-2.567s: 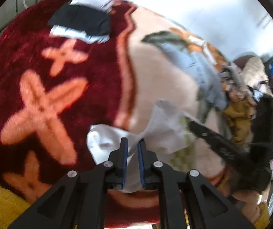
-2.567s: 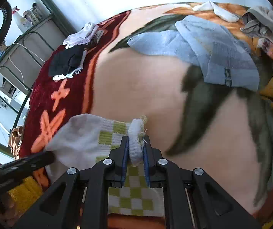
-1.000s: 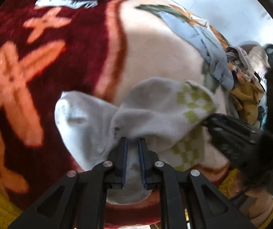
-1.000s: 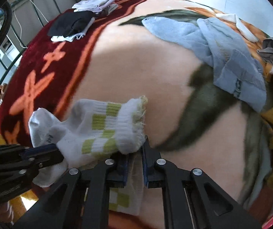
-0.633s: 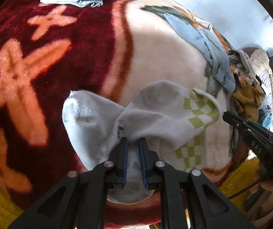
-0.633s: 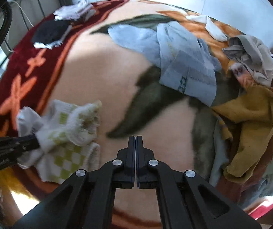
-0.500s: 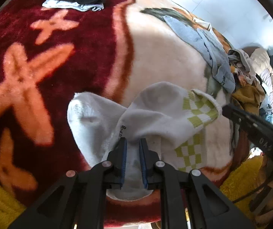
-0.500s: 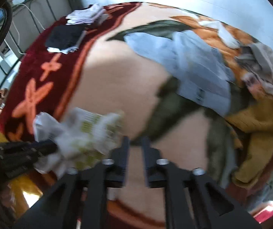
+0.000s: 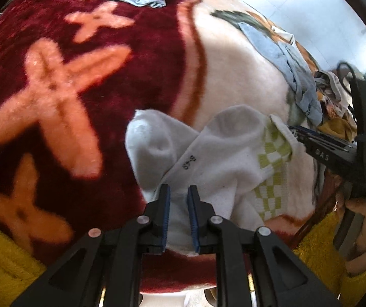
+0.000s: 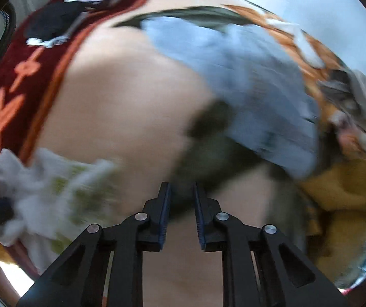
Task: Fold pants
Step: 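Lift the sock bundle with the right gripper while the left gripper opens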
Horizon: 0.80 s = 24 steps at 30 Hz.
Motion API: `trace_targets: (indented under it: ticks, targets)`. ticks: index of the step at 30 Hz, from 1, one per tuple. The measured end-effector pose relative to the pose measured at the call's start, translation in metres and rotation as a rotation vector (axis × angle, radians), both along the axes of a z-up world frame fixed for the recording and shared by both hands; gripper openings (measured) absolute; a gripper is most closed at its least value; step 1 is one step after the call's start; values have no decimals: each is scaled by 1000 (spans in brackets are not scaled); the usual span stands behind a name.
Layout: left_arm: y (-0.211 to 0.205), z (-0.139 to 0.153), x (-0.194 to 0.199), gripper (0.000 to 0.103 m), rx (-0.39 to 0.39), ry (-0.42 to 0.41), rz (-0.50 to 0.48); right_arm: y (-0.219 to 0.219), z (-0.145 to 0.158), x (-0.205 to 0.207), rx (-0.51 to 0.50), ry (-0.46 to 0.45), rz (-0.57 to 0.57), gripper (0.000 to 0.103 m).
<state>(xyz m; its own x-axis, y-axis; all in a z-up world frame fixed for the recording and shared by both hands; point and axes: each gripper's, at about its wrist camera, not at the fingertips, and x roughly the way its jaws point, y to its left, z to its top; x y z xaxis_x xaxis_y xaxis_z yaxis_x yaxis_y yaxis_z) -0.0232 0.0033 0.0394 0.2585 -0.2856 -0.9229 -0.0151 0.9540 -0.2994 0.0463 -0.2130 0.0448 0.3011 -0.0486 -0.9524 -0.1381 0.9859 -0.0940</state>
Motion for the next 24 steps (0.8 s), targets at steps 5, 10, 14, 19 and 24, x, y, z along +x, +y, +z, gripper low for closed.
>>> trace_targets:
  ticks: [5,10,14,19,24]
  targets:
    - [11,15,-9,21,2,-26,4,1,32,-4,153,1,65,19]
    - [19,16,-14,33,-1,-19,13,58,45,6,229,54,282,36]
    - [21,10,-12,41,-16,8,20,106,29,13,154,135,464,36]
    - [18,-5,-8,46,-40,54,9,124,0,16,73,230,561,36]
    - [18,-7,-8,41,-48,52,2,119,-2,14,134,247,562,6]
